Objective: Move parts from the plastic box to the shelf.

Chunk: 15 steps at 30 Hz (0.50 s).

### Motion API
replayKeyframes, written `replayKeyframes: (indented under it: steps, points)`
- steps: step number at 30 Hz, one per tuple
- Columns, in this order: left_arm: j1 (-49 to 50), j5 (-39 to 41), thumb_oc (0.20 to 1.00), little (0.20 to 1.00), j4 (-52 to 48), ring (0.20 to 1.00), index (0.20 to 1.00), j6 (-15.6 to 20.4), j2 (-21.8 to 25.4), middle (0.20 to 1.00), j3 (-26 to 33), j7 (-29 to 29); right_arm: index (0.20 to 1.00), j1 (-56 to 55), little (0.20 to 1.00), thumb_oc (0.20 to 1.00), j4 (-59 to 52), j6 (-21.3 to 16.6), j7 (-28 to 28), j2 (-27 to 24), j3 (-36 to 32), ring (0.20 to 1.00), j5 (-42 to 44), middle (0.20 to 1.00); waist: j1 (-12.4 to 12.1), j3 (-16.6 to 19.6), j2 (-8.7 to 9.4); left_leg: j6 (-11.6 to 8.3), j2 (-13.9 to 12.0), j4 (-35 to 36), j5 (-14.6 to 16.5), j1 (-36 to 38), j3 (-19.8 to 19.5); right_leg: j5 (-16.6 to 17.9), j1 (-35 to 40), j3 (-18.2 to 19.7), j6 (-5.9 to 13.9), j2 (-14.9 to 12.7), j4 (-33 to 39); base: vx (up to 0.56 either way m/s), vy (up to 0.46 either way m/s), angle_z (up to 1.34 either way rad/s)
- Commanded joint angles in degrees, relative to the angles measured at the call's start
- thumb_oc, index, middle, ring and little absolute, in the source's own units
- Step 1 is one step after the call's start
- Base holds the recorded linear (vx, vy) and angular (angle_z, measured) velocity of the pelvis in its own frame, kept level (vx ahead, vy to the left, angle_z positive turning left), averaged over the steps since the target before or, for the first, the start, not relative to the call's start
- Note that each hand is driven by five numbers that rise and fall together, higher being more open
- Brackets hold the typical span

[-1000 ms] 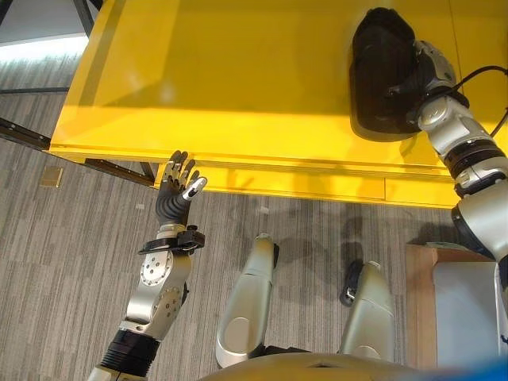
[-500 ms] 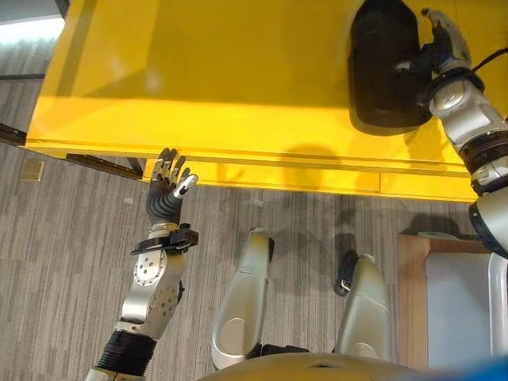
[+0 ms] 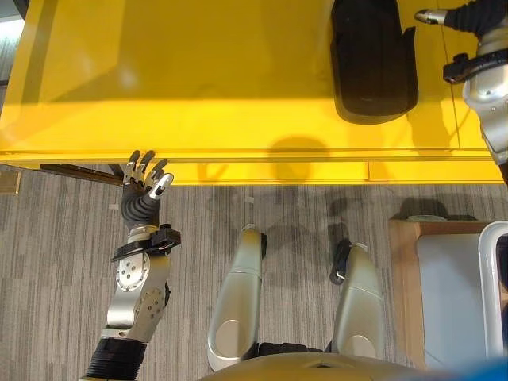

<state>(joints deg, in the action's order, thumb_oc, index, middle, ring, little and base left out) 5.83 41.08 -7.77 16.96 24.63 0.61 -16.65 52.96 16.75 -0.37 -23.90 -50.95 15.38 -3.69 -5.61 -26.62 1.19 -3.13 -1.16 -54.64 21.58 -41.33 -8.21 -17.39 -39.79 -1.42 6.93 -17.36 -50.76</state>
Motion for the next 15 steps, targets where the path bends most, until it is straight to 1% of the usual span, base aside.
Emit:
replayKeyframes:
  steps: [1, 2, 3, 4, 5, 9, 10, 13, 15]
  points:
    - [0.4, -2.7, 1.000, 1.000, -3.7, 1.000, 1.000, 1.0, -0.4, 1.000, 0.6, 0.1, 1.000, -1.6, 1.000, 1.000, -3.9, -2.5, -0.9, 0.2, -4.3, 1.000, -4.0, 1.000, 0.0, 1.1, -0.54, 3.63, 0.0, 0.6, 2.6, -0.4, -0.7, -9.9, 5.7, -0.9, -6.15, 1.5, -4.9, -0.01, 0.011, -0.06]
    - [0.8, -3.3, 1.000, 1.000, -3.5, 1.000, 1.000, 0.6, -1.2, 1.000, 1.4, -0.2, 1.000, -7.0, 1.000, 1.000, -8.7, -2.9, -0.3, 0.6, -6.9, 1.000, -6.8, 1.000, 1.0, 0.8, -0.51, 3.68, -0.2, 0.6, 2.6, -0.5, -0.5, -9.8, 5.5, -0.7, -6.17, 1.7, -4.8, 0.00, 0.008, -0.03]
    - [1.0, -3.3, 1.000, 1.000, -3.6, 1.000, 1.000, 0.5, -1.0, 1.000, 1.3, -0.2, 1.000, -8.1, 1.000, 1.000, -9.6, -2.7, -0.1, 0.7, -7.7, 1.000, -7.1, 1.000, 0.8, 1.0, -0.42, 3.69, -0.1, 0.6, 2.6, -0.5, -0.5, -9.9, 5.5, -0.8, -6.17, 1.7, -4.8, 0.00, 0.010, -0.05]
    - [1.4, -3.6, 1.000, 1.000, -3.8, 1.000, 1.000, 0.2, -1.5, 1.000, 1.8, -0.4, 1.000, -12.8, 1.000, 1.000, -13.9, -2.2, 1.1, 0.8, -10.0, 1.000, -10.4, 1.000, 1.2, 1.1, -0.27, 3.71, -0.2, 0.7, 2.6, -0.5, -0.5, -9.8, 5.4, -0.7, -6.11, 1.8, -4.8, 0.00, 0.007, -0.12]
    - [2.1, -4.5, 1.000, 1.000, -4.3, 1.000, 1.000, -0.6, -2.2, 1.000, 3.2, -0.4, 1.000, -19.0, 1.000, 1.000, -20.5, -2.6, 4.2, 0.0, -12.5, 1.000, -14.9, 1.000, 2.3, 0.9, -0.06, 3.75, -0.4, 1.0, 2.6, -0.6, -0.3, -9.8, 5.2, -0.6, -6.04, 1.9, -4.5, 0.00, 0.008, -0.14]
    - [4.2, -5.6, 1.000, 1.000, -5.2, 1.000, 1.000, -2.2, -3.1, 1.000, 3.9, -0.1, 1.000, -35.1, 1.000, 1.000, -33.0, -5.1, 10.7, 4.4, -19.6, 1.000, -12.1, 1.000, 3.1, 1.6, 0.69, 3.70, -0.7, 1.5, 2.2, -0.9, -0.4, -9.5, 5.1, -0.9, -5.90, 1.9, -3.9, 0.01, -0.007, -0.09]
    - [5.1, -6.0, 1.000, 1.000, -5.7, 1.000, 1.000, -2.8, -3.5, 1.000, 4.8, 0.3, 1.000, -39.8, 1.000, 1.000, -36.5, -6.3, 12.5, 4.2, -21.4, 1.000, -12.6, 1.000, 3.9, 1.6, 0.90, 3.65, -0.9, 1.7, 2.2, -0.9, -0.4, -9.3, 5.1, -0.9, -5.71, 2.1, -3.6, 0.00, 0.000, 0.00]
    - [6.7, -6.6, 1.000, 1.000, -5.8, 1.000, 1.000, -3.3, -3.9, 1.000, 5.3, 0.6, 1.000, -48.7, 1.000, 1.000, -42.4, -7.9, 15.3, 5.0, -25.4, 1.000, -12.5, 1.000, 4.6, 2.3, 1.36, 3.51, -1.2, 2.3, 1.9, -0.9, -0.4, -8.9, 5.2, -1.0, -5.38, 2.3, -2.8, 0.02, -0.003, -0.05]
    - [7.7, -7.2, 1.000, 1.000, -5.8, 1.000, 1.000, -3.8, -3.9, 1.000, 5.6, 1.0, 1.000, -53.1, 1.000, 1.000, -44.4, -8.5, 17.0, 4.6, -26.9, 1.000, -13.4, 1.000, 5.2, 2.5, 1.69, 3.48, -1.3, 2.8, 1.8, -0.8, -0.5, -8.6, 5.3, -0.9, -5.19, 2.4, -2.4, 0.03, -0.008, -0.04]
